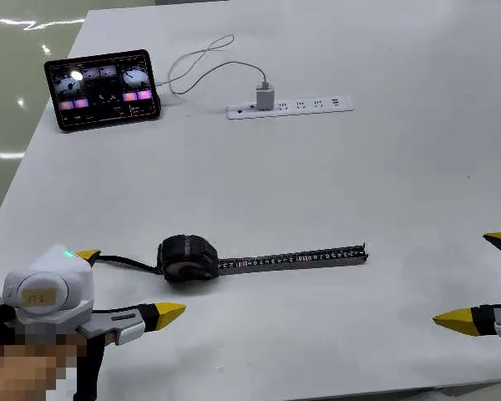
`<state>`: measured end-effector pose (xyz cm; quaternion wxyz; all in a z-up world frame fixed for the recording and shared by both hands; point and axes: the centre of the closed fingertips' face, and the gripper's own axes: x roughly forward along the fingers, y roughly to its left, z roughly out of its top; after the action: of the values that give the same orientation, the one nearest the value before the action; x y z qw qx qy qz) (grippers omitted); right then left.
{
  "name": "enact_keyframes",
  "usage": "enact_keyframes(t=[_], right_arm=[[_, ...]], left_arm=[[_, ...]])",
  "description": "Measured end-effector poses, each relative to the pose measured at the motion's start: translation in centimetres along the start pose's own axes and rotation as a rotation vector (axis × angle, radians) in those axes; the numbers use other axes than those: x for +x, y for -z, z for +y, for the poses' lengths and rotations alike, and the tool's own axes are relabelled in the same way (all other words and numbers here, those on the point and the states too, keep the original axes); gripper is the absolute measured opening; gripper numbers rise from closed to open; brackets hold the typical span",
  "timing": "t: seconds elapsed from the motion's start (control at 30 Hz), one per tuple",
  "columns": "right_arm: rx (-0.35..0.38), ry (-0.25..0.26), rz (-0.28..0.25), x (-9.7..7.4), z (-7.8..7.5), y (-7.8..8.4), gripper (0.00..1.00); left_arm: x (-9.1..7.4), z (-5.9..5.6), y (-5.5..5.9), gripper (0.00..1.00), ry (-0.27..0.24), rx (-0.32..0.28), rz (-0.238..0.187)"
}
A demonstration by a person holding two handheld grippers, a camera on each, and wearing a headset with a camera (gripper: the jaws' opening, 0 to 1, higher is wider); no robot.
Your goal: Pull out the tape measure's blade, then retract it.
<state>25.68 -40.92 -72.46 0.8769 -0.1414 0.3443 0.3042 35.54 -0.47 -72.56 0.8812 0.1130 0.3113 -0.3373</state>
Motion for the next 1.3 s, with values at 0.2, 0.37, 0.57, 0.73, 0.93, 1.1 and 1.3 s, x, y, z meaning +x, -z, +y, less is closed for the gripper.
enact_keyframes(t=[0.2, 0.37, 0.57, 0.73, 0.93, 1.1, 1.3], right_arm=[[-0.053, -0.023, 0.024, 0.6, -0.3, -0.8, 0.99], [-0.089, -0.045, 0.040, 1.2, -0.6, -1.4, 0.99], [-0.129, -0.069, 0.067, 2.1, -1.0, -2.1, 0.99], [-0.164, -0.098, 0.091, 2.6, -0.7, -2.6, 0.99], [-0.221, -0.114, 0.120, 3.0, -0.8, -2.8, 0.99], [-0.235, -0.120, 0.122, 3.5, -1.0, -3.5, 0.99], [-0.271, -0.146, 0.130, 4.3, -1.0, -4.4, 0.99]], left_arm=[[0.4, 0.3, -0.8, 0.99, -0.049, -0.027, -0.044], [0.7, 0.7, -0.2, 0.99, -0.076, -0.044, -0.024], [1.4, 0.5, -0.4, 0.99, -0.082, -0.058, -0.028], [2.1, -0.2, -1.0, 0.99, -0.082, -0.065, -0.036], [3.1, -0.8, -1.5, 0.99, -0.097, -0.089, -0.035], [4.0, -1.1, -2.1, 0.99, -0.102, -0.130, -0.049], [4.5, -1.7, -3.3, 0.99, -0.125, -0.123, -0.070]])
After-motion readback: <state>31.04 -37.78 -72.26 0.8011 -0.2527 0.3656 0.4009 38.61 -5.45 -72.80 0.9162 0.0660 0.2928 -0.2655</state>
